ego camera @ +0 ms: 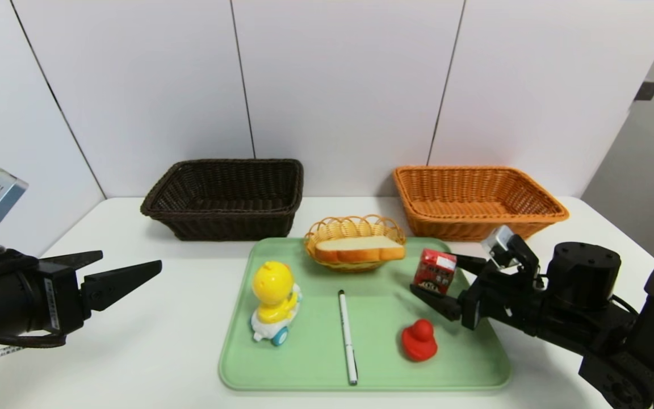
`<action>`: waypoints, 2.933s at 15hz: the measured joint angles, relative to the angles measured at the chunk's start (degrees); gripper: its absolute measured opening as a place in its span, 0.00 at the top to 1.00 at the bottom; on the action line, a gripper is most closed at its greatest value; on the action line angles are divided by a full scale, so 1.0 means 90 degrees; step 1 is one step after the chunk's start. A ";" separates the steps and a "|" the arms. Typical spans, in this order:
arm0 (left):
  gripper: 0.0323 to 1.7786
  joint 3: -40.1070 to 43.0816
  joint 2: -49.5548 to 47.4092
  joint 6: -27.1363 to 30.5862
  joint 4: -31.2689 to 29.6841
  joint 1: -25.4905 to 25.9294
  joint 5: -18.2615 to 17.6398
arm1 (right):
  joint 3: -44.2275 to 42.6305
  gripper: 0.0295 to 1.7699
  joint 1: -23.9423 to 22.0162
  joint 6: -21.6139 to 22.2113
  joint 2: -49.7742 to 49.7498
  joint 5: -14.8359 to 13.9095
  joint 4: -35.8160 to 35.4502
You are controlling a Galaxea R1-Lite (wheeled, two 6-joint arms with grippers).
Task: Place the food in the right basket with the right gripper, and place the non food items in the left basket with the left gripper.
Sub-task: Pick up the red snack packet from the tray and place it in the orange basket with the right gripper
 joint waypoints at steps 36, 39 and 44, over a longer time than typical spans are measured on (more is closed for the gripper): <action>0.05 -0.1112 0.0815 -0.0417 0.0255 -0.0337 0.0022 | -0.6848 0.80 -0.1464 0.2507 -0.1471 -0.1272 0.7941; 0.05 -0.1406 0.1122 -0.0588 0.0219 -0.0524 0.0249 | -0.7045 0.80 -0.1550 0.2296 -0.0779 -0.1629 0.7694; 0.05 -0.1722 0.1899 -0.0741 -0.0377 -0.0966 0.0757 | -0.7568 0.80 -0.1571 0.2026 0.0061 -0.2206 0.7669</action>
